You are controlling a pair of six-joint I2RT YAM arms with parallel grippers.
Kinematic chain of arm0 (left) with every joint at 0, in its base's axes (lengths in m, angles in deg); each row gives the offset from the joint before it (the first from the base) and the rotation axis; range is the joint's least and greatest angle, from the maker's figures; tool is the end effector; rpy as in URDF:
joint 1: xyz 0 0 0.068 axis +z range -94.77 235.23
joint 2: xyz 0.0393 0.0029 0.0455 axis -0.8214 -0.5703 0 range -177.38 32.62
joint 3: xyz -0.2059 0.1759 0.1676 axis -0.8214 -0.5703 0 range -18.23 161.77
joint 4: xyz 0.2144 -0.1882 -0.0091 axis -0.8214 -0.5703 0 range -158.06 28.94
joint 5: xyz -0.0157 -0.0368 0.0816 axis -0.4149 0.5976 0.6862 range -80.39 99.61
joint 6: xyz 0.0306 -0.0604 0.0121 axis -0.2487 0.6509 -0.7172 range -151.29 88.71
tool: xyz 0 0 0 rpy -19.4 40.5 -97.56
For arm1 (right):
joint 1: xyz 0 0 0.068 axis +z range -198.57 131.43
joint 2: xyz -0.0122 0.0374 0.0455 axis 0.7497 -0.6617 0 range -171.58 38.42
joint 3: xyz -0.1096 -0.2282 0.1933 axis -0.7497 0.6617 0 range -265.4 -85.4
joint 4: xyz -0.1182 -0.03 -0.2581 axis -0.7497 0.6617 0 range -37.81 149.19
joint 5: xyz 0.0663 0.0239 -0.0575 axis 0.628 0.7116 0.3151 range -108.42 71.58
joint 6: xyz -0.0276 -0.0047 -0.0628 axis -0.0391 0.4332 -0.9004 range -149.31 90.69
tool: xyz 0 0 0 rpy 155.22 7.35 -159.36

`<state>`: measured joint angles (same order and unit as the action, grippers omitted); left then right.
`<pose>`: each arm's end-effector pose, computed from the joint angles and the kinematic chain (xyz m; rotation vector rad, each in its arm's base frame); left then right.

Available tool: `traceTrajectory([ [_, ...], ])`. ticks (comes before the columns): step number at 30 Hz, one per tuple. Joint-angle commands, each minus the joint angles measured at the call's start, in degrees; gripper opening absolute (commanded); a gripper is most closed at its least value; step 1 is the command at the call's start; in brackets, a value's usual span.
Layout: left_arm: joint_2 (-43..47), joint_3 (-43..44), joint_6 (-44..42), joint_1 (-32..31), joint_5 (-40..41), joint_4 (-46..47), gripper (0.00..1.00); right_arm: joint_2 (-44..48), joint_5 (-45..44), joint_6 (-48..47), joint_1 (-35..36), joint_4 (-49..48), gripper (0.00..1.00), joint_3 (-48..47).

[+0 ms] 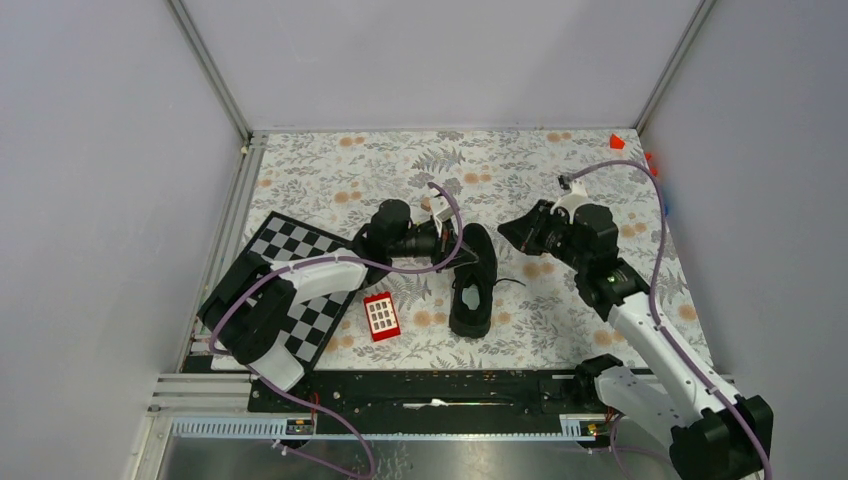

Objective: Tie the shoes
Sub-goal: Cross the shoelace with the shoelace.

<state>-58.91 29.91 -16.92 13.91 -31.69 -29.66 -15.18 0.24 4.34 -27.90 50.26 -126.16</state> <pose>0.2606 -0.2780 0.2582 0.9780 1.6636 -1.3133 0.2154 0.1002 0.3383 -0.0398 1.8552 0.9617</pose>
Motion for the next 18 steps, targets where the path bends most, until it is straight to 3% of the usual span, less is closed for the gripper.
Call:
traceTrajectory([
  [1,1.4,-0.5,-1.1,1.0,-1.5,3.7,0.0,0.2,-3.4,-4.1,-0.9,4.1,0.08,3.5],
  [2,1.4,-0.6,-1.2,1.3,-1.6,3.7,0.0,-1.0,-0.4,-4.9,-0.9,3.9,0.08,4.0],
  [4,1.7,-1.0,-1.3,1.8,-1.6,3.8,0.0,-5.0,7.1,-6.6,-0.9,3.0,0.21,3.8],
  [6,1.7,-1.0,-1.4,2.4,-2.0,3.8,0.0,-9.6,12.4,-8.0,-0.6,3.0,0.27,2.7],
  [10,1.6,-0.9,-1.7,2.8,-2.5,2.9,0.0,-12.8,15.5,-11.5,0.3,-1.1,0.28,2.5],
  [18,1.3,-0.7,-1.8,2.9,-3.1,2.6,0.0,-17.7,19.9,-16.8,1.9,-2.2,0.41,-0.2],
])
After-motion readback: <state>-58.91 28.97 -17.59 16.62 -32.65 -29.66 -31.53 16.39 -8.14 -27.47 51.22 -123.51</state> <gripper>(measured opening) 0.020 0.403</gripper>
